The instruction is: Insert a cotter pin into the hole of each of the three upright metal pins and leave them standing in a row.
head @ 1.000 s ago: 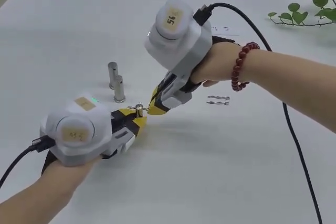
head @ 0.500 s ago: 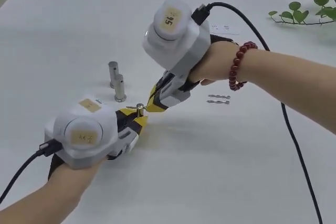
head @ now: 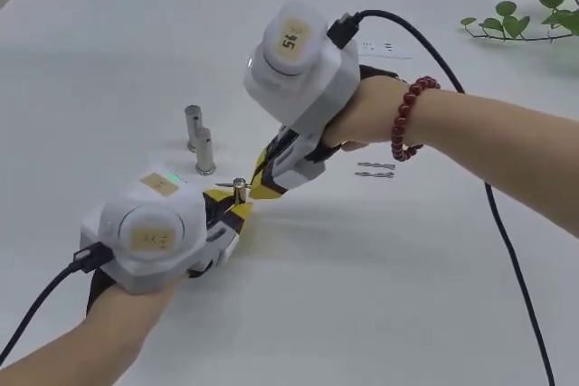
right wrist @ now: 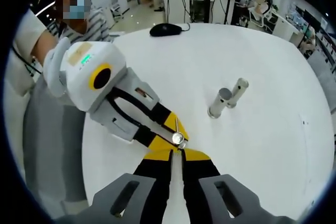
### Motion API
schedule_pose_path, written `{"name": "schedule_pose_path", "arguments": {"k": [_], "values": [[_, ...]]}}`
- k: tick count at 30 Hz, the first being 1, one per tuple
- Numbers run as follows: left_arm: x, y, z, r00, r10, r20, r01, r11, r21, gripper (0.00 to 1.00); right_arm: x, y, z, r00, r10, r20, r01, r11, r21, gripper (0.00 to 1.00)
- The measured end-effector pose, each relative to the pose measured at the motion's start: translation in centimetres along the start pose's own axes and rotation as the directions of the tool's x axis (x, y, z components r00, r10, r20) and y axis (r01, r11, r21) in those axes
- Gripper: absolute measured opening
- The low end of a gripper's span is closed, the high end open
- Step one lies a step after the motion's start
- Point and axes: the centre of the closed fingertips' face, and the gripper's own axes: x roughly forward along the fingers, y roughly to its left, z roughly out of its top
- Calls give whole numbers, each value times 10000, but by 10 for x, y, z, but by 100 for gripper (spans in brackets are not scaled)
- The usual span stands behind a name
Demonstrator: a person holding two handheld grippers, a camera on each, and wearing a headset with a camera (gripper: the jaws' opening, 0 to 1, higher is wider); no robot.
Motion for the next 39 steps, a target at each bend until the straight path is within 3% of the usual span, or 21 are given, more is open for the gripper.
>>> {"name": "schedule_pose_path", "arguments": {"k": [4, 8, 19, 24, 29, 39], "values": [[0, 1, -5, 9998, 48, -178, -47, 10000, 54, 11, 0, -1, -2, 10000, -45, -26, 45, 10000, 10, 11], [0, 2, -3, 9999, 37, -105, -37, 10000, -16, 15, -2, -3, -5, 10000, -80, -14, 80, 9999, 101, 12], [-6, 4, -1, 10000, -39, -63, 38, 9998, -214, 34, -10, -3, 1, 9973, -4, 736, -54, 9968, 791, 22], [-14, 8, 4, 9999, -14, 100, 18, 9990, -439, 41, -16, -2, 6, 9921, -46, 1256, -98, 9935, 1137, 26], [-23, 10, 10, 9995, -83, 317, 92, 9996, -277, 46, -20, -5, 13, 9856, -229, 1673, 13, 9917, 1283, 30], [-44, 7, 19, 9975, -363, 612, 386, 9986, -375, 59, -24, -13, 26, 9738, -715, 2161, 385, 9874, 1534, 33]]}}
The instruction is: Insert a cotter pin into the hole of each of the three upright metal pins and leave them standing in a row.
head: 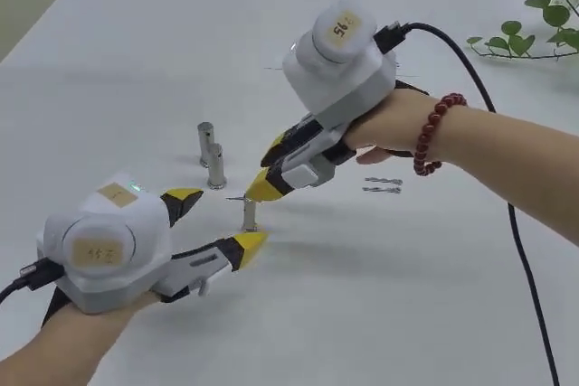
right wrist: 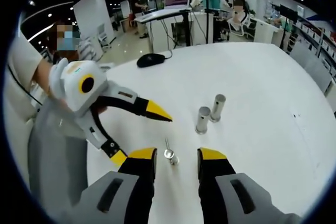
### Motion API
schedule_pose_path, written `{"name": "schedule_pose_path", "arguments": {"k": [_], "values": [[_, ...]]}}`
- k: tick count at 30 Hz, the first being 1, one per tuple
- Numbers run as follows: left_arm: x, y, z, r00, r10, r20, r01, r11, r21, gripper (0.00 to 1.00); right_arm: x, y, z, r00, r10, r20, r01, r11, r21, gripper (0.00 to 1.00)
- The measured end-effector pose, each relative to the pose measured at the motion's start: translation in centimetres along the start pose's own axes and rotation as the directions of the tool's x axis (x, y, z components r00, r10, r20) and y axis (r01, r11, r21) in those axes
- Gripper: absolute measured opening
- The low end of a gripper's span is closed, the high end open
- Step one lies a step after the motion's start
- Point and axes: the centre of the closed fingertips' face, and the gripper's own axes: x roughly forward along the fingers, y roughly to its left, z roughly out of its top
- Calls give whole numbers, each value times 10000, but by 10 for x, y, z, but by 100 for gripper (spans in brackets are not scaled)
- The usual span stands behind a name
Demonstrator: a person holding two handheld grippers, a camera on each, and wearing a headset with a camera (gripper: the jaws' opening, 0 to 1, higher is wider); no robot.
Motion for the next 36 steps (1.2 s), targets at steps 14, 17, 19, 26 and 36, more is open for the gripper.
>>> {"name": "schedule_pose_path", "arguments": {"k": [14, 17, 19, 26, 36], "values": [[-23, -9, 12, 9987, -316, 396, 330, 9988, -356, 79, 8, -16, 26, 9901, -562, 1286, 473, 9964, 709, 37], [-26, -10, 14, 9979, -360, 530, 381, 9985, -390, 83, 12, -20, 31, 9865, -725, 1468, 601, 9944, 869, 37], [-28, -10, 16, 9975, -420, 567, 444, 9982, -408, 86, 16, -23, 34, 9839, -810, 1596, 655, 9928, 1004, 37], [-31, -13, 17, 9968, -605, 522, 624, 9974, -365, 93, 26, -28, 40, 9768, -951, 1921, 671, 9868, 1473, 37], [-35, -22, 20, 9932, -974, 633, 988, 9949, -194, 99, 43, -35, 41, 9707, -1294, 2024, 939, 9799, 1762, 34]]}}
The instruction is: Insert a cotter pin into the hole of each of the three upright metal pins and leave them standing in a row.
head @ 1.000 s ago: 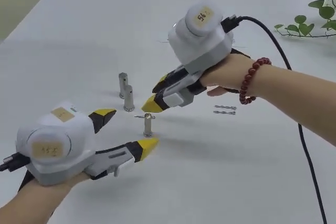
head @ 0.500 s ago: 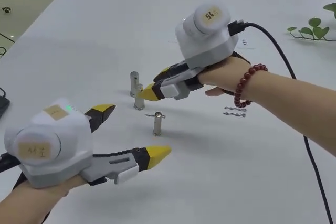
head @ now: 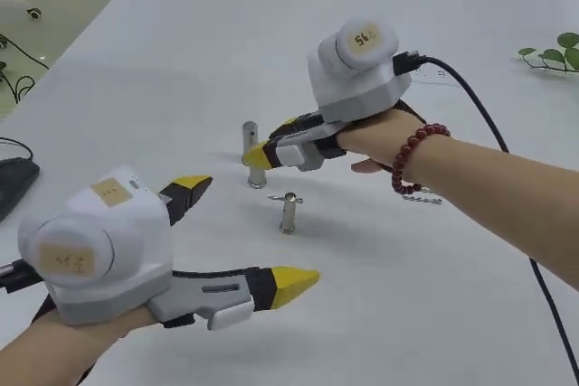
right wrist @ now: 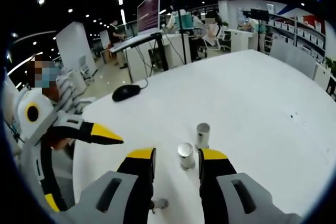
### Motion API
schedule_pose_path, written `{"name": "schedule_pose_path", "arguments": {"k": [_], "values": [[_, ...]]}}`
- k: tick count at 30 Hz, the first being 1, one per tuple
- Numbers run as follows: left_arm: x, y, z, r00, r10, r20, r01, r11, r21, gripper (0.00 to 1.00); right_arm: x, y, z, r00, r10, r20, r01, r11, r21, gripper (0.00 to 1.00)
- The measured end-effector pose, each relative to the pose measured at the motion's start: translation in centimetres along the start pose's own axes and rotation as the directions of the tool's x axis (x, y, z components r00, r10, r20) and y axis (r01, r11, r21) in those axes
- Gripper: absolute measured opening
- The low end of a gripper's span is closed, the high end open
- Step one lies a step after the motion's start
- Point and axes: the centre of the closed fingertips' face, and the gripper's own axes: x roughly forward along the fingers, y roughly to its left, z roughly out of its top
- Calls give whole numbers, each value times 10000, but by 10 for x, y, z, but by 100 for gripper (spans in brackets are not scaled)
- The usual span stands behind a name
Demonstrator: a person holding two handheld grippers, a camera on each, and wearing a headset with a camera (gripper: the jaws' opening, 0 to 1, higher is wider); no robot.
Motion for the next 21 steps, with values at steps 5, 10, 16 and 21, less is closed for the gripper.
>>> {"name": "schedule_pose_path", "arguments": {"k": [5, 10, 16, 21], "values": [[-1, 1, -4, 9999, 25, -169, -28, 9999, -147, 99, 10, -4, -6, 9999, -136, -60, 135, 9999, -91, 33], [-4, 2, -8, 9994, 100, -326, -105, 9998, -168, 97, 14, -7, -7, 9996, -288, -82, 287, 9995, -89, 31], [-7, 2, -11, 9989, 155, -442, -165, 9996, -242, 95, 18, -6, -7, 9995, -320, -32, 320, 9995, -11, 27], [-8, 1, -13, 9983, 166, -552, -177, 9997, -189, 91, 23, -9, -8, 9990, -433, -71, 432, 9989, -158, 23]]}}
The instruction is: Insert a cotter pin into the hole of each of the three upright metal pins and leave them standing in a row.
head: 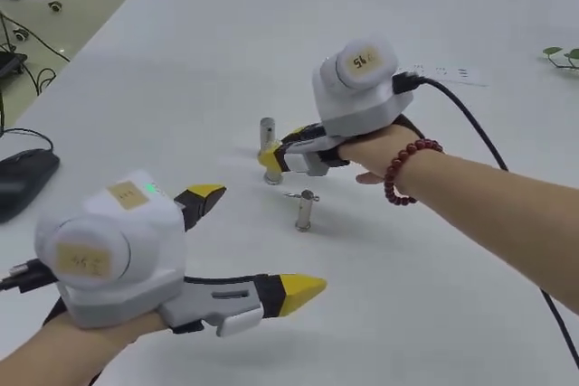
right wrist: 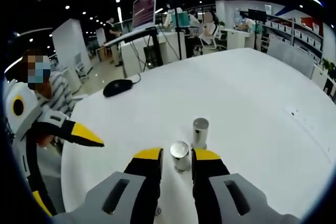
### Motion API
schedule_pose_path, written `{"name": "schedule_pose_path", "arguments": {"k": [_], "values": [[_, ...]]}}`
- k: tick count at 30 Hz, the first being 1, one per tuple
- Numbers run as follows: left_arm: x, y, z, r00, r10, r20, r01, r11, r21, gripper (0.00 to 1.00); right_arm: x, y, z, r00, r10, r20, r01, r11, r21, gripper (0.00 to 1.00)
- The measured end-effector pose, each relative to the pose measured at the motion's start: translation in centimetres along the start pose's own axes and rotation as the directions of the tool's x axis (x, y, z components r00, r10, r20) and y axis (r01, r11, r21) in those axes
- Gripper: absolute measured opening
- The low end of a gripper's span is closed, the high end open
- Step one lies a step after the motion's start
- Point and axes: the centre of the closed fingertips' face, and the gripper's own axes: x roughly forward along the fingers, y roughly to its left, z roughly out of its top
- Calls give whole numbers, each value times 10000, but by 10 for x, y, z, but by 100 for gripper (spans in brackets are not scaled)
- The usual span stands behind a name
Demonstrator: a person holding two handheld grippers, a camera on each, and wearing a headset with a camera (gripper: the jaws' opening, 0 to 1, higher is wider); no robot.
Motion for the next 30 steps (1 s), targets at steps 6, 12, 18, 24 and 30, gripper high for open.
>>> {"name": "schedule_pose_path", "arguments": {"k": [6, 12, 18, 24, 30], "values": [[-1, -2, -2, 10000, -50, -82, 50, 10000, 6, 91, 1, -3, 0, 9999, -103, 42, 103, 9999, -60, 20], [-1, -1, -2, 10000, -31, -90, 32, 10000, 72, 89, 2, -4, -1, 9998, -174, -8, 174, 9991, -398, 16], [-1, -2, -4, 9998, -42, -168, 44, 9999, 108, 88, 2, -5, 0, 9998, -207, 60, 212, 9952, -955, 15], [-2, -5, -7, 9994, -123, -316, 127, 9998, 154, 87, 4, -9, 0, 9998, -194, 53, 198, 9949, -988, 14], [-3, -3, -2, 10000, -81, -20, 81, 10000, 40, 86, 5, -10, 0, 9999, -114, 4, 113, 9929, -1187, 14]]}}
